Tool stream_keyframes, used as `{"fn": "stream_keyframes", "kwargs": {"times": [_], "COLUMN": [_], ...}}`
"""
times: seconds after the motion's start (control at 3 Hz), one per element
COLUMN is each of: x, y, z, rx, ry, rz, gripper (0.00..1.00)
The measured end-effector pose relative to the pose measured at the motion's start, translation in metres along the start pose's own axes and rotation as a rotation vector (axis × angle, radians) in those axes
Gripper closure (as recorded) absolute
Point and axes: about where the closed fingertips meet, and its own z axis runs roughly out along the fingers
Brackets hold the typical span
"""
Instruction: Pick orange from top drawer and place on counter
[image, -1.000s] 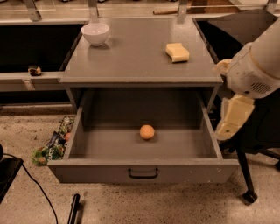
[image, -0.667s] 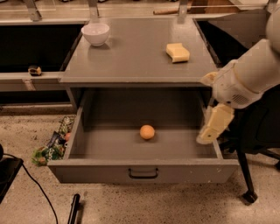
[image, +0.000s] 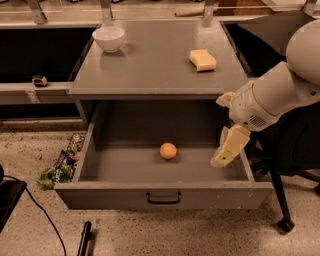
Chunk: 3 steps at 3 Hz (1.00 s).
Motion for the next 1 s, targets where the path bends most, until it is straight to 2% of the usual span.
{"fn": "stream_keyframes", "kwargs": {"times": [0.33, 0.67, 1.0], "x": [0.011, 0.025, 0.035], "y": [-0.021, -0.048, -0.066], "z": [0.02, 0.054, 0.088], "rx": [0.028, 0.052, 0.07], "ry": [-0.066, -0.148, -0.188], "rz": [0.015, 0.045, 0.078], "gripper": [0.0, 0.0, 0.0]}}
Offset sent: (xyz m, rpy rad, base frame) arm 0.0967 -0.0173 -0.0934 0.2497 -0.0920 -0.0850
